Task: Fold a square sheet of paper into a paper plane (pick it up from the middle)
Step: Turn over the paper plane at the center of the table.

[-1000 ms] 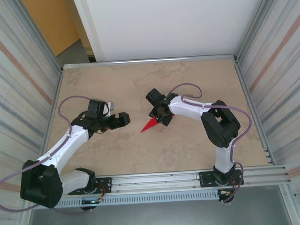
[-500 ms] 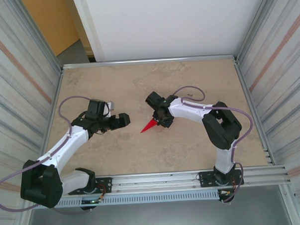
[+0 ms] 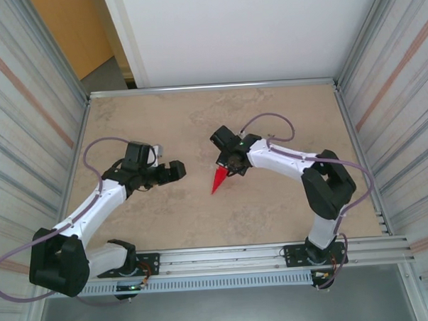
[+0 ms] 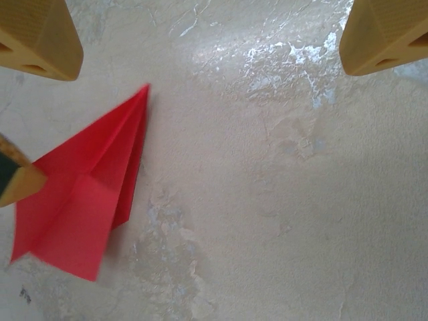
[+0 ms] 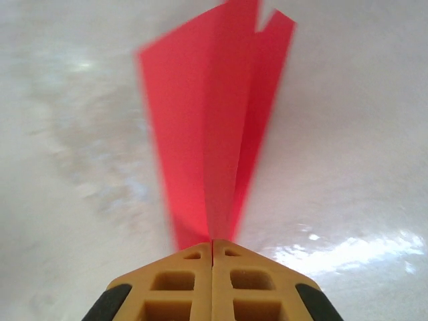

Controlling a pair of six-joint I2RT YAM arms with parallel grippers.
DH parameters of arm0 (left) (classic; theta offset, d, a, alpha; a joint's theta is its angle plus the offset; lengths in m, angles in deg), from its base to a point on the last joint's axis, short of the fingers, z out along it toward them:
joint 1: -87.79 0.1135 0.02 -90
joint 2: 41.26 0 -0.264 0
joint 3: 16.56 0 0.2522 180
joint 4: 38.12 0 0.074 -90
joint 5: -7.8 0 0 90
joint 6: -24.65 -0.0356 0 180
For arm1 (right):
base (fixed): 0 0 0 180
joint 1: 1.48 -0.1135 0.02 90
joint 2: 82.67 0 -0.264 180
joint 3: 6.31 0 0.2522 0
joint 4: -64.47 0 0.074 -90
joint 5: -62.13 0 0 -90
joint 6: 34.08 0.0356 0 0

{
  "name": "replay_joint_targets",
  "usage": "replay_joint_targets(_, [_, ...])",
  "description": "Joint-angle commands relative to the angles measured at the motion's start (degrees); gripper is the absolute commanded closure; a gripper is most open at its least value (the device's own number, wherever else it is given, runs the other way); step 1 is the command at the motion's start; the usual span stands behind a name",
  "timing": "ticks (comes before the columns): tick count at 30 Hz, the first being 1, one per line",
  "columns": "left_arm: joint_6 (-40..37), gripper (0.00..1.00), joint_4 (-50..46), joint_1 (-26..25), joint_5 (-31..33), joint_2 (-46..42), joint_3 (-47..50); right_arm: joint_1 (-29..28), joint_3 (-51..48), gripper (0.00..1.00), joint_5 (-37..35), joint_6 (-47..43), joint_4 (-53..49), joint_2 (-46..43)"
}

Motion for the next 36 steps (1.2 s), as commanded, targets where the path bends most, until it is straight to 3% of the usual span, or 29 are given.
replay_joint_targets(1, [1.8,0.01,1.7,0.9,-0.2,-1.8,0.7,0.1,0.3,1.00,4.6,-12.5,7.2,-3.4])
replay_joint_targets(9, [5.3,0.02,4.1,1.2,0.9,-3.0,0.7,0.6,-6.1,1.00,22.5,-22.4,22.8,-4.2])
replay_joint_targets(12, [5.9,0.03,5.0,1.2,1.7,-4.0,0.8,1.3,-10.0,1.00,26.1,-22.4,27.2,-3.6])
replay_joint_targets(17, [6.2,0.08,6.7,1.3,-2.4,-2.1,0.7,2.8,-17.1,1.00,30.8,-22.5,34.8,-2.1])
replay_joint_targets(23, [6.8,0.20,8.2,-0.5,-6.6,4.1,-0.3,4.9,-22.4,1.00,31.9,-23.2,37.6,-2.0])
replay_joint_targets(36, [4.5,0.48,7.5,-13.2,-5.1,15.2,-6.9,6.2,-26.8,0.99,29.6,-22.5,39.3,-2.1])
